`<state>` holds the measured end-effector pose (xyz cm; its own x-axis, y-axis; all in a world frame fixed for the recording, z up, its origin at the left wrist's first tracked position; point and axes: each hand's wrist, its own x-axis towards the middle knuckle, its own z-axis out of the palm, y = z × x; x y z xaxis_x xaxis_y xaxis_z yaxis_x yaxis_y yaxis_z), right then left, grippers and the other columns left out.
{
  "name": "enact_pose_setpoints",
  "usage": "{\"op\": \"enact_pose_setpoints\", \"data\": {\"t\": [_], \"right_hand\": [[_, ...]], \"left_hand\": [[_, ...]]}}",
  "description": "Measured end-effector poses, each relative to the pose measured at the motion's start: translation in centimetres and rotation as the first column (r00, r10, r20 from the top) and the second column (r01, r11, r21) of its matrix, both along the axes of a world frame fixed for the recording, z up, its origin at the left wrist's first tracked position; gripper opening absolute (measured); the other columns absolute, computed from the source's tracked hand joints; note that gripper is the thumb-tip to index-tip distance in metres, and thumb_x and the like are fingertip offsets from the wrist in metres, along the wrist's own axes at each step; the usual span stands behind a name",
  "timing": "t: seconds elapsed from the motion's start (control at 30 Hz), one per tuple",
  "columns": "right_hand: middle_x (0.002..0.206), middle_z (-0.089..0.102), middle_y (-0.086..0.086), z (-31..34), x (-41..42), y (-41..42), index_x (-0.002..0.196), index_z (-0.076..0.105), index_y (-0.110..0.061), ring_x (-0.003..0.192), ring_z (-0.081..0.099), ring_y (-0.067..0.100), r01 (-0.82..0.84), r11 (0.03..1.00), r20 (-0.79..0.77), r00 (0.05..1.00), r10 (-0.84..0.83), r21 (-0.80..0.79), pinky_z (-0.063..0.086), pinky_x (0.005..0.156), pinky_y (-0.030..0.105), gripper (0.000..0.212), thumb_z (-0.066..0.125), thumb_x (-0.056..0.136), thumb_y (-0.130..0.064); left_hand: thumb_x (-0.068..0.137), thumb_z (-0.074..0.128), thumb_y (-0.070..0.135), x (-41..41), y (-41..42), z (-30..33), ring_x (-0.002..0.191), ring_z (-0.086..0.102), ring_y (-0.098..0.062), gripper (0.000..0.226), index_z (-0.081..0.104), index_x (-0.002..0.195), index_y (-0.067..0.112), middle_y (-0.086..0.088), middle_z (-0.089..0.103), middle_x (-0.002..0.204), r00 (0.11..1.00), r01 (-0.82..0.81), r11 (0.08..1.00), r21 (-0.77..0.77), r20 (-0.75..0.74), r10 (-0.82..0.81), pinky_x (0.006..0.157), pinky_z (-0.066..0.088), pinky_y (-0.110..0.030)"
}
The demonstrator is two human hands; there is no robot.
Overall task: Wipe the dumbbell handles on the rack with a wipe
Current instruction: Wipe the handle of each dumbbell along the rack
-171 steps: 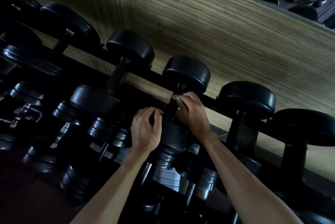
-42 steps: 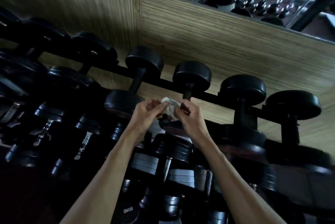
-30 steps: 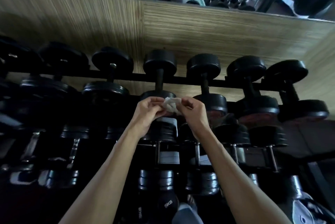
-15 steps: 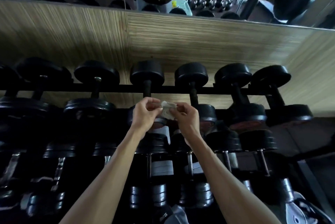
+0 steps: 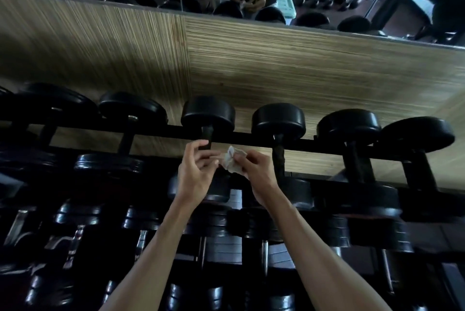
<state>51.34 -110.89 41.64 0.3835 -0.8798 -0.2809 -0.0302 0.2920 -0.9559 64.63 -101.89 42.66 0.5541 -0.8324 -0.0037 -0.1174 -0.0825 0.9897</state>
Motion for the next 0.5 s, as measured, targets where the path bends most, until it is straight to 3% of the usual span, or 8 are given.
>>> {"op": "enact_pose_setpoints", "data": {"t": [0.1,0.17,0.3,0.43,0.5], "right_hand": [[0.085,0.077,0.006,-1.8,1.7,-0.9,0.092,0.077,-0.019,0.082,0.073,0.022,0.045,0.987,-0.228,0.97,-0.08,-0.157,0.061,0.081,0.048,0.01,0.067,0.094,-0.015],[0.085,0.076,-0.002,-2.5,3.0,-1.1,0.095,0.076,-0.019,0.082,0.073,0.016,0.047,0.962,-0.309,0.942,-0.133,-0.27,0.06,0.081,0.045,0.008,0.068,0.093,-0.017],[0.092,0.072,-0.009,-2.9,5.3,-2.1,0.099,0.069,-0.016,0.086,0.07,0.005,-0.042,0.898,-0.37,0.919,-0.138,-0.437,0.059,0.075,0.025,0.012,0.063,0.095,-0.008],[0.094,0.069,-0.013,-3.1,7.4,-2.8,0.11,0.071,-0.014,0.089,0.066,-0.002,-0.157,0.908,-0.435,0.9,-0.031,-0.389,0.048,0.074,0.007,0.016,0.063,0.095,-0.013],[0.084,0.068,-0.018,-3.5,8.1,-2.9,0.106,0.074,-0.014,0.082,0.066,-0.005,-0.186,0.917,-0.446,0.895,0.01,-0.354,0.048,0.07,0.008,0.015,0.071,0.092,-0.021]], "left_hand": [[0.094,0.062,0.01,1.8,1.2,-1.9,0.1,0.065,-0.008,0.026,0.057,0.117,0.019,0.007,0.067,0.106,0.92,-0.048,0.999,0.017,0.391,0.038,0.09,0.054,-0.026],[0.097,0.059,0.019,2.6,2.1,-3.7,0.101,0.061,-0.011,0.017,0.059,0.114,0.019,0.008,0.066,0.107,0.83,-0.077,0.995,0.069,0.557,0.026,0.091,0.051,-0.034],[0.1,0.043,0.038,2.5,2.0,-5.8,0.096,0.061,-0.018,0.028,0.062,0.108,0.019,0.005,0.066,0.103,0.815,-0.189,0.969,0.159,0.577,0.064,0.092,0.039,-0.032],[0.095,0.042,0.039,2.7,1.7,-6.2,0.088,0.062,-0.014,0.031,0.065,0.101,0.02,0.009,0.068,0.095,0.812,-0.239,0.967,0.092,0.566,0.147,0.087,0.045,-0.036],[0.095,0.043,0.04,2.8,1.6,-6.3,0.087,0.062,-0.012,0.03,0.065,0.1,0.02,0.01,0.068,0.094,0.818,-0.242,0.966,0.087,0.553,0.155,0.088,0.043,-0.033]]}}
